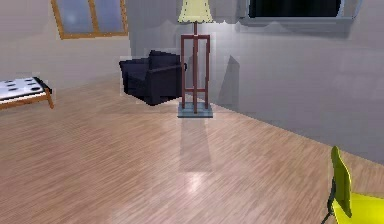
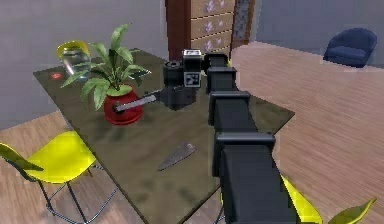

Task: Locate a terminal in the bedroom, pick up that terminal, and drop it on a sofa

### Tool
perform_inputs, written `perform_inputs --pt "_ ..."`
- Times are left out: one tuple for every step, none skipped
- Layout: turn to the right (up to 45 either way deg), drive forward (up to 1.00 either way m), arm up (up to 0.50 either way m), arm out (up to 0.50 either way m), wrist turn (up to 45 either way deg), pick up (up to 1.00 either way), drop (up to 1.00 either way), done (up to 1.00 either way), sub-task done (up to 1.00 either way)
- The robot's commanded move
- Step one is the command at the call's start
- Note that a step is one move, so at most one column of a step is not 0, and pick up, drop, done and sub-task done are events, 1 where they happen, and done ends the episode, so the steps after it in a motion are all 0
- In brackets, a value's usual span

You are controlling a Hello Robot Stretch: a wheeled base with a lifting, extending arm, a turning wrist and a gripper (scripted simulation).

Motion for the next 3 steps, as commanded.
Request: perform_inputs --pt "0.0 0.0 0.0 0.0 12.0 0.0 0.0 0.0 0.0" --pt "0.0 0.0 -0.3 0.0 0.0 0.0 0.0 0.0 0.0" --pt "0.0 0.0 0.0 0.0 0.0 1.0 0.0 0.0 0.0"
